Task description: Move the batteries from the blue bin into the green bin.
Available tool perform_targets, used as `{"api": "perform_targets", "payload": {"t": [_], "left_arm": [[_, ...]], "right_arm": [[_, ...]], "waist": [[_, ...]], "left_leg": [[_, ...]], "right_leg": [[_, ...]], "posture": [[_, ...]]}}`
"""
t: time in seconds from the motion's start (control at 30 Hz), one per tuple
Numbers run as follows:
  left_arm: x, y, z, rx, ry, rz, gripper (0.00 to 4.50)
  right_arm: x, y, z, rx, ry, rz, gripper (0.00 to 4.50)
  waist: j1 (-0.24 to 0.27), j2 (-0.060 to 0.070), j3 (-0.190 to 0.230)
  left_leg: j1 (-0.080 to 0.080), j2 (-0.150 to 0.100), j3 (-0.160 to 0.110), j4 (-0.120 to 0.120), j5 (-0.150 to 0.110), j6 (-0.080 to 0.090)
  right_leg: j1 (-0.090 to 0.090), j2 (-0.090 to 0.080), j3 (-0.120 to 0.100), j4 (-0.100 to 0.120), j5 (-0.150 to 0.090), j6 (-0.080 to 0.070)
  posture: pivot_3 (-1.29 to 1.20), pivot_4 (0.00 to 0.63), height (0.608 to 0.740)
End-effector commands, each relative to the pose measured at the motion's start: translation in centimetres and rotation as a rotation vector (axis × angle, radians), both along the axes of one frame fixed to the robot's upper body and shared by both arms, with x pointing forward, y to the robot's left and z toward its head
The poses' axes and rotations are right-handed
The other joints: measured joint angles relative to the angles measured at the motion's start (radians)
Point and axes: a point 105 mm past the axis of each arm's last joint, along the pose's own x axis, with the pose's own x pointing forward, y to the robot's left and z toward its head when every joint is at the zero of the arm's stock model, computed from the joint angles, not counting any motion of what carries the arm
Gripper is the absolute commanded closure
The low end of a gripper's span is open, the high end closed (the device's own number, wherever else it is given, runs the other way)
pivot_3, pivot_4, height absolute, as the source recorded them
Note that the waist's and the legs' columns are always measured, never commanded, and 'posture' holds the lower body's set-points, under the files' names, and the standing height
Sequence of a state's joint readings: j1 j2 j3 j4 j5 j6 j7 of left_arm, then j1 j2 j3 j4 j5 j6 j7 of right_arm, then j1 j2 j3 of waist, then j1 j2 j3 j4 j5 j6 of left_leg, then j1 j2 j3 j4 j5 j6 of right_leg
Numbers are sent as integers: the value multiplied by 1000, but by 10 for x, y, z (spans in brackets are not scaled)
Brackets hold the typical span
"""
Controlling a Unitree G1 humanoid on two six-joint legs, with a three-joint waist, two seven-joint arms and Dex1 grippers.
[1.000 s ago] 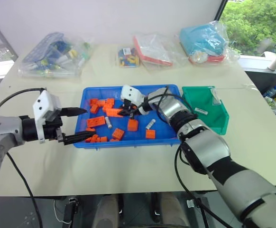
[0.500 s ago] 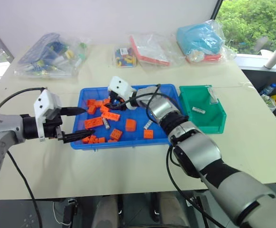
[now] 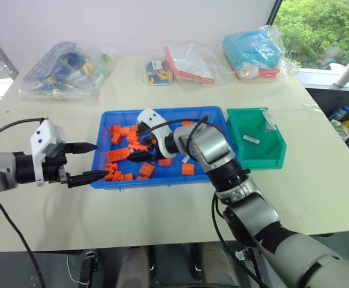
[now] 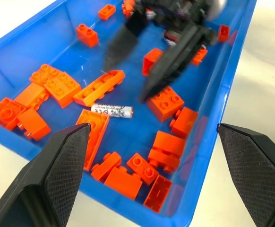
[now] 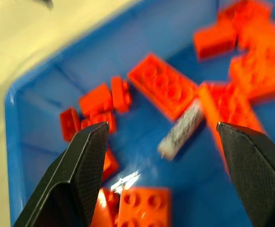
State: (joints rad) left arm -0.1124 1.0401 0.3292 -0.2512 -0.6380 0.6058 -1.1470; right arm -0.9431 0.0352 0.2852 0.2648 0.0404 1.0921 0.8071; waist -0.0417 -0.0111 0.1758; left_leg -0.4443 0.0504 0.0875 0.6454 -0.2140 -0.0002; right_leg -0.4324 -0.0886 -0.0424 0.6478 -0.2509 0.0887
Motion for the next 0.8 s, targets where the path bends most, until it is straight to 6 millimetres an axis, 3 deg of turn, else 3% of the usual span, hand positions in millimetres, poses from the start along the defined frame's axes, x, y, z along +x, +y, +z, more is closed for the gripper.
{"api": "perform_targets", "payload": {"t": [0.03, 0.63, 0.73, 0.8], "left_arm": [[3, 0, 12, 24, -51, -3, 0], [3, -11, 11, 14, -58, -27, 0], [5, -11, 12, 12, -61, -29, 0], [6, -11, 12, 12, -62, -31, 0]], "right_arm": [[-8, 8, 4, 12, -3, 10, 758], [14, 26, -27, -64, -41, -63, 758], [15, 27, -26, -65, -63, -56, 1623], [13, 27, -27, -66, -64, -44, 2608]], "waist": [[0, 0, 0], [-2, -1, 0], [-2, -1, 0], [-2, -1, 0]], "left_leg": [[0, 0, 0, 0, 0, 0], [0, 0, 1, 0, 0, 0], [0, 0, 0, 0, 0, 0], [0, 0, 0, 0, 0, 0]], "right_leg": [[0, 0, 0, 0, 0, 0], [0, 0, 0, 0, 0, 0], [0, 0, 0, 0, 0, 0], [0, 0, 0, 0, 0, 0]], "posture": [[0, 150, 736], [0, 150, 736], [0, 150, 736], [0, 150, 736]]}}
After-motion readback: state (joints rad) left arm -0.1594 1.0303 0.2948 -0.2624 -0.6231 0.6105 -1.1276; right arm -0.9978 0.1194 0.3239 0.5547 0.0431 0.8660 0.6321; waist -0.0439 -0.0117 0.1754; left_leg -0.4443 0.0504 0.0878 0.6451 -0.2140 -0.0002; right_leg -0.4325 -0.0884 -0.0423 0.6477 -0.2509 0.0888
